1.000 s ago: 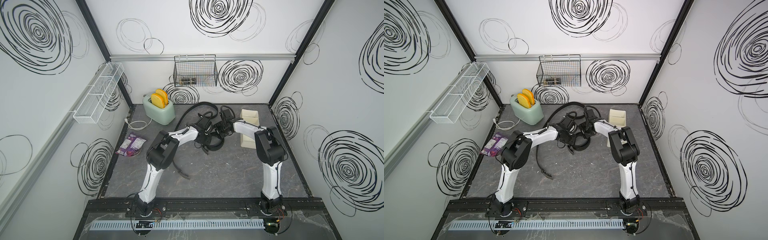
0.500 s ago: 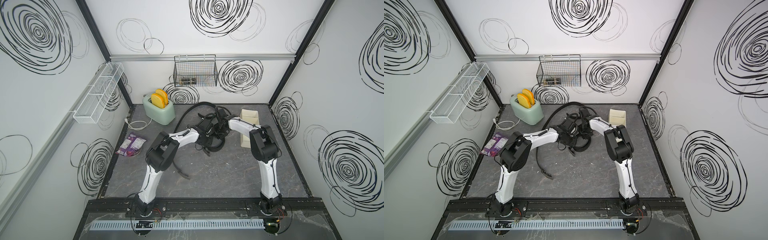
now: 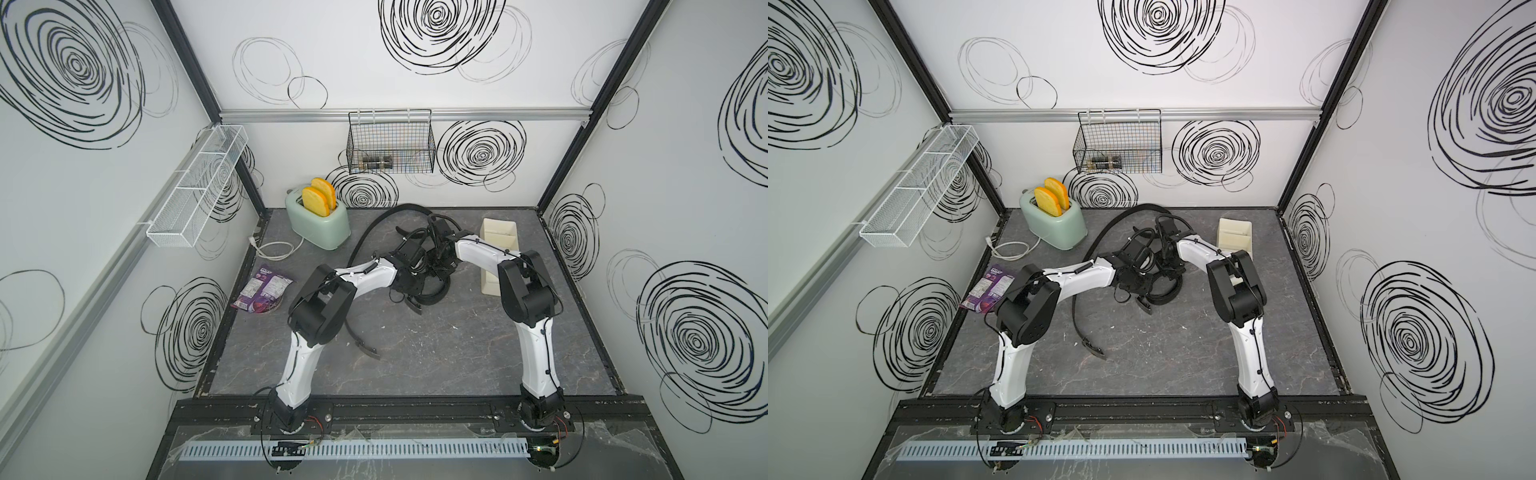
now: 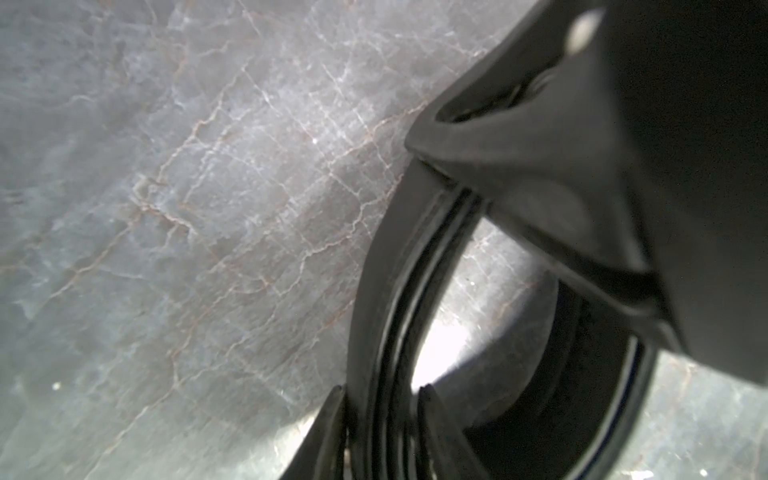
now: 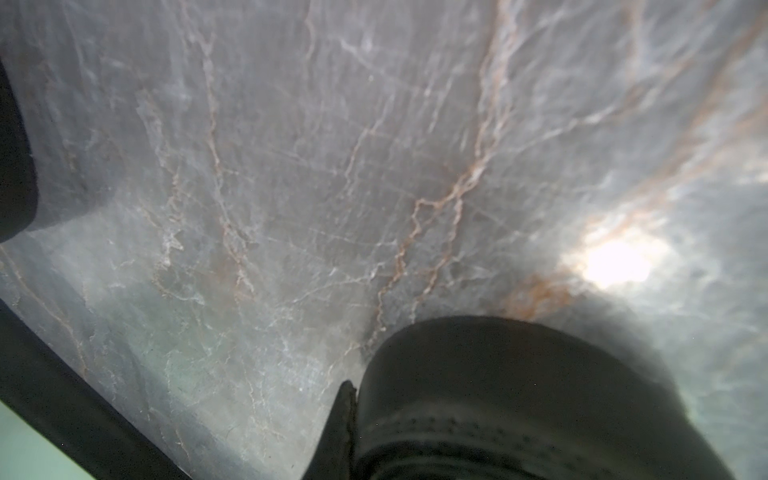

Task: Place the belts into the storage roll
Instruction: Pick up the belt from the center of the board, then place the belt in the container.

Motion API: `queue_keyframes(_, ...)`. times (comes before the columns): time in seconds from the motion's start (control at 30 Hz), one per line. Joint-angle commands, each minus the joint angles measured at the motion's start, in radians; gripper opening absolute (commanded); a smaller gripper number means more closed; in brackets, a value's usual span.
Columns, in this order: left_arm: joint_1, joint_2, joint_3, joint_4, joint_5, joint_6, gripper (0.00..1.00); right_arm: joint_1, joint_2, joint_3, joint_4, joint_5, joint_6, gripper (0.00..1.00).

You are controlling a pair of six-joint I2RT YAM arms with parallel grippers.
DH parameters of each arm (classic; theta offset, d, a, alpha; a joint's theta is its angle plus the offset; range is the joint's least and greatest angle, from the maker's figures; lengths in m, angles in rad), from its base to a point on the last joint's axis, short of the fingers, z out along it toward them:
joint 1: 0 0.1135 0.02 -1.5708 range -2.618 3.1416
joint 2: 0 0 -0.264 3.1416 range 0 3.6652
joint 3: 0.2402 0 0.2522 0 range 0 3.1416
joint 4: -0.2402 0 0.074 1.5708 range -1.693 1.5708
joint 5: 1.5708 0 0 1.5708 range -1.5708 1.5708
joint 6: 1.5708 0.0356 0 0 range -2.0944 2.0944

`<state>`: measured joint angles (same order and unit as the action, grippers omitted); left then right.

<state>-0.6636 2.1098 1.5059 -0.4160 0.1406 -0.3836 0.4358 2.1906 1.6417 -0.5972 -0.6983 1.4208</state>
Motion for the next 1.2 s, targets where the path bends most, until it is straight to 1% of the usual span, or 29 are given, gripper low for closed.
queue_keyframes(0.0, 0.008, -0.093, -0.014, -0.009, 0.039, 0.012, 0.43, -0.002, 0.056, -0.016, 0.033, 0.099, -0.026, 0.00)
queue_keyframes(0.1, 0.013, -0.138, -0.041, 0.033, 0.059, 0.010, 0.48, -0.002, -0.006, -0.013, 0.140, 0.115, -0.059, 0.00)
queue_keyframes(0.13, 0.013, -0.158, -0.058, 0.052, 0.067, 0.012, 0.52, -0.002, -0.033, -0.023, 0.182, 0.120, -0.072, 0.00)
queue_keyframes(0.17, 0.013, -0.184, -0.081, 0.077, 0.069, 0.008, 0.58, 0.000, -0.064, -0.041, 0.236, 0.122, -0.089, 0.00)
queue_keyframes(0.2, 0.017, -0.207, -0.102, 0.094, 0.078, 0.004, 0.60, 0.002, -0.095, -0.063, 0.296, 0.122, -0.109, 0.00)
queue_keyframes(0.27, 0.033, -0.269, -0.159, 0.141, 0.125, -0.027, 0.60, 0.007, -0.170, -0.116, 0.388, 0.135, -0.160, 0.00)
queue_keyframes(0.33, 0.055, -0.338, -0.211, 0.179, 0.161, -0.065, 0.60, 0.008, -0.255, -0.205, 0.522, 0.135, -0.175, 0.00)
queue_keyframes(0.4, 0.070, -0.417, -0.256, 0.197, 0.167, -0.064, 0.61, 0.000, -0.349, -0.302, 0.632, 0.146, -0.186, 0.00)
queue_keyframes(0.47, 0.090, -0.502, -0.308, 0.188, 0.152, -0.048, 0.61, -0.007, -0.447, -0.371, 0.695, 0.178, -0.242, 0.00)
queue_keyframes(0.57, 0.124, -0.615, -0.399, 0.198, 0.154, -0.047, 0.61, -0.021, -0.559, -0.393, 0.676, 0.235, -0.379, 0.00)
queue_keyframes(0.6, 0.130, -0.645, -0.425, 0.197, 0.150, -0.017, 0.61, -0.025, -0.591, -0.396, 0.673, 0.252, -0.423, 0.00)
queue_keyframes(0.7, 0.151, -0.736, -0.511, 0.198, 0.149, 0.016, 0.61, -0.051, -0.685, -0.431, 0.707, 0.289, -0.538, 0.00)
queue_keyframes(0.8, 0.190, -0.809, -0.604, 0.208, 0.184, 0.021, 0.61, -0.070, -0.787, -0.476, 0.726, 0.366, -0.713, 0.00)
queue_keyframes(0.9, 0.219, -0.847, -0.648, 0.187, 0.203, 0.034, 0.61, -0.090, -0.874, -0.507, 0.705, 0.452, -0.878, 0.00)
queue_keyframes(0.93, 0.223, -0.852, -0.653, 0.179, 0.211, 0.039, 0.61, -0.099, -0.901, -0.521, 0.709, 0.480, -0.912, 0.00)
queue_keyframes(1.07, 0.227, -0.859, -0.668, 0.175, 0.234, 0.055, 0.61, -0.135, -1.020, -0.627, 0.764, 0.574, -1.107, 0.00)
queue_keyframes(1.1, 0.228, -0.854, -0.670, 0.179, 0.240, 0.054, 0.61, -0.142, -1.043, -0.644, 0.761, 0.613, -1.132, 0.00)
queue_keyframes(1.17, 0.227, -0.845, -0.670, 0.189, 0.252, 0.049, 0.61, -0.175, -1.075, -0.664, 0.743, 0.620, -1.163, 0.00)
